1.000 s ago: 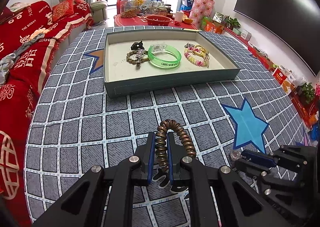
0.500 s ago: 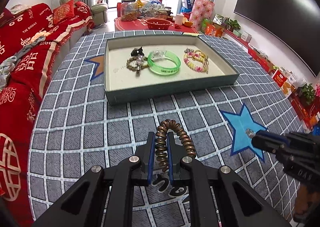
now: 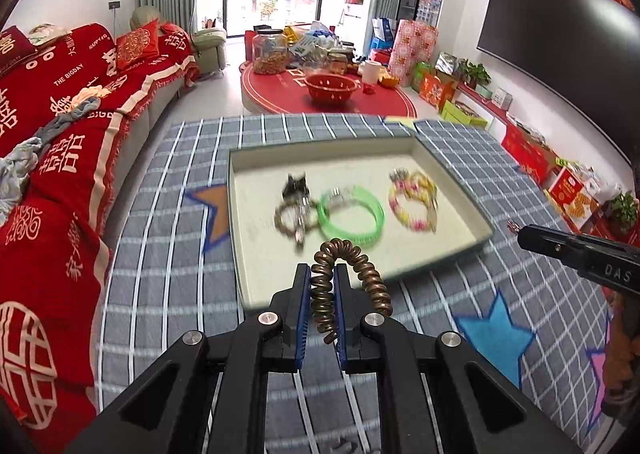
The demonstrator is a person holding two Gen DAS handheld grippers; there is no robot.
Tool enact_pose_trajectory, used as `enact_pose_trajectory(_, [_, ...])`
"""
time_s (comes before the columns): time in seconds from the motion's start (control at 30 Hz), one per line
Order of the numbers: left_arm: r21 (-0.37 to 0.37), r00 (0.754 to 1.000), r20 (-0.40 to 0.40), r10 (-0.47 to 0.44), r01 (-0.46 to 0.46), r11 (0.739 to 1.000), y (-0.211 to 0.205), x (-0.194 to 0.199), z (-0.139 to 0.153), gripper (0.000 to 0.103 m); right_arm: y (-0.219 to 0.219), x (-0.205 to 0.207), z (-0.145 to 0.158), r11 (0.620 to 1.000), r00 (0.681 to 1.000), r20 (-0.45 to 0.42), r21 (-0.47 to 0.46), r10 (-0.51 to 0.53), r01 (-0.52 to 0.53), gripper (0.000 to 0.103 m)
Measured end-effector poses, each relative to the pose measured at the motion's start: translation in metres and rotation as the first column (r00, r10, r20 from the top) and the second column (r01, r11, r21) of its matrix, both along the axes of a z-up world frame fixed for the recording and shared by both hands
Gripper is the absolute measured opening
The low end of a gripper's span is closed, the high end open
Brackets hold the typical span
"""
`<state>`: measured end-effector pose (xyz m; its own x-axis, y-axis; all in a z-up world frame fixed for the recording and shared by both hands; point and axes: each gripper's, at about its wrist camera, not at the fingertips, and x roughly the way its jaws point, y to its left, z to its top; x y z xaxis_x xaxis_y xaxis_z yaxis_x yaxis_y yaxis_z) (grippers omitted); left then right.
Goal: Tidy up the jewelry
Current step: 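Carry the coiled bracelet and heart pendant into the tray and open both tools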
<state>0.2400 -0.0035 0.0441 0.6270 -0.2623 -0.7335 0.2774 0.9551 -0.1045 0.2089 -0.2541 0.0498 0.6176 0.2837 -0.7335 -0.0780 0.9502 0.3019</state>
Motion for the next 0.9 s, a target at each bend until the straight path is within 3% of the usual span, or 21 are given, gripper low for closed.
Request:
enact_pose_trajectory(0.2, [0.035, 1.0, -0.02, 0.021, -0.02, 0.999, -0.003, 0.051, -0.006, 0.024, -0.003, 0.05, 0.01, 1.0, 1.0, 0.005, -0.01, -0.012, 0.012, 0.016])
enact_pose_trajectory(0.43, [0.036, 0.996, -0.06, 0.061, -0.059, 0.998, -0.006, 0.092, -0.028, 0.024, 0.006, 0.094, -0.007, 0.999, 1.0, -0.023, -0.03, -0.015, 0.014, 0.016])
enact_pose_trajectory(0.9, [0.103, 0.994, -0.082, 0.078, -0.069, 0.992, -0.022, 0.106, -0.069, 0.024, 0.021, 0.133, -0.059, 0.995, 0.996, -0.085, -0.102, -0.017, 0.008, 0.016])
